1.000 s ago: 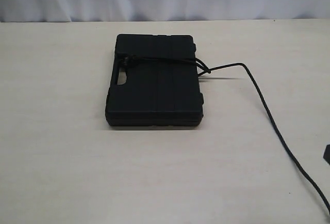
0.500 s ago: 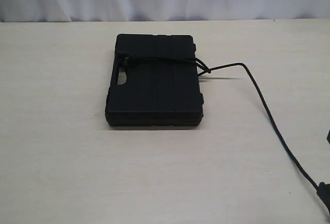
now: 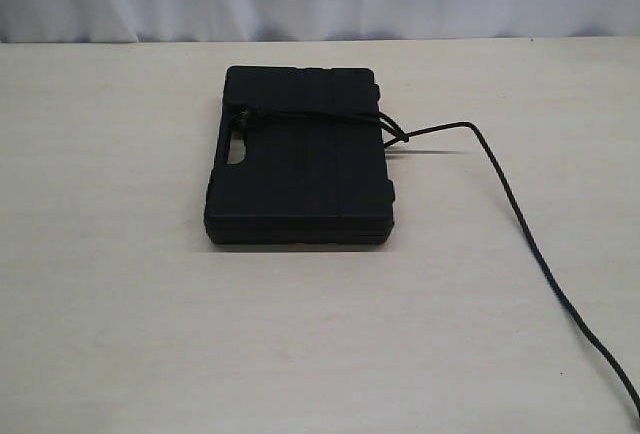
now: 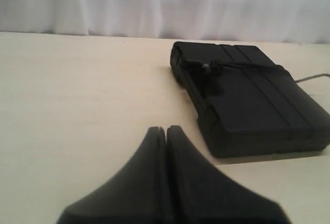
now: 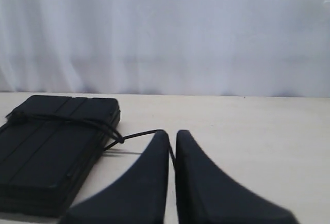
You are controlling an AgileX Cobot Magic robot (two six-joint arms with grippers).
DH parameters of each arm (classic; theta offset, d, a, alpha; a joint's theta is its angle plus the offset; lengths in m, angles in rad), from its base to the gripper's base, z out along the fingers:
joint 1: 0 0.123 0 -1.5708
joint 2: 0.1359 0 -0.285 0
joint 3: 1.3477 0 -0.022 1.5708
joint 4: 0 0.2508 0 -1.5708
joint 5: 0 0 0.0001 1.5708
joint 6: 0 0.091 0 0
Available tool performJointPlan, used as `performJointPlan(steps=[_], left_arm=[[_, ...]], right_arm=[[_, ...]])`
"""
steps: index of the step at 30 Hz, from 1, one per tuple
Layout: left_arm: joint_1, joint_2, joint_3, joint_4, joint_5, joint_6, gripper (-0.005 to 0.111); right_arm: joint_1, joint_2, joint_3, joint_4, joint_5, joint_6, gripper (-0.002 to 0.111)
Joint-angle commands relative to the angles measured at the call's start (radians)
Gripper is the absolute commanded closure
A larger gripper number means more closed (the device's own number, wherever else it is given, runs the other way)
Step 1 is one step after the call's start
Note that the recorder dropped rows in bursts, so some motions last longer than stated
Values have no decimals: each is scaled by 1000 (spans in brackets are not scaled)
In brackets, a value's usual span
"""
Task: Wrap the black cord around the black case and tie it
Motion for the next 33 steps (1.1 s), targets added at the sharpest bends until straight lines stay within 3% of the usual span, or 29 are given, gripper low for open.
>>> performJointPlan(steps=[1,8,19,26,33], left_arm=[[61,-5,-2,-8,-30,1,107],[98,-5,-2,199,-30,1,107],[98,-5,-2,171,-7,1,107],[98,-5,-2,171,-7,1,107],[98,-5,-2,171,-7,1,107]], right_arm=[[-67,-6,2,-1,-25,-7,104],[-68,-6,2,-1,-23,-7,104],[-69,-6,2,-1,-10,-7,104],[-69,-6,2,-78,216,-7,104],[-103,-6,2,-80,209,-7,104]])
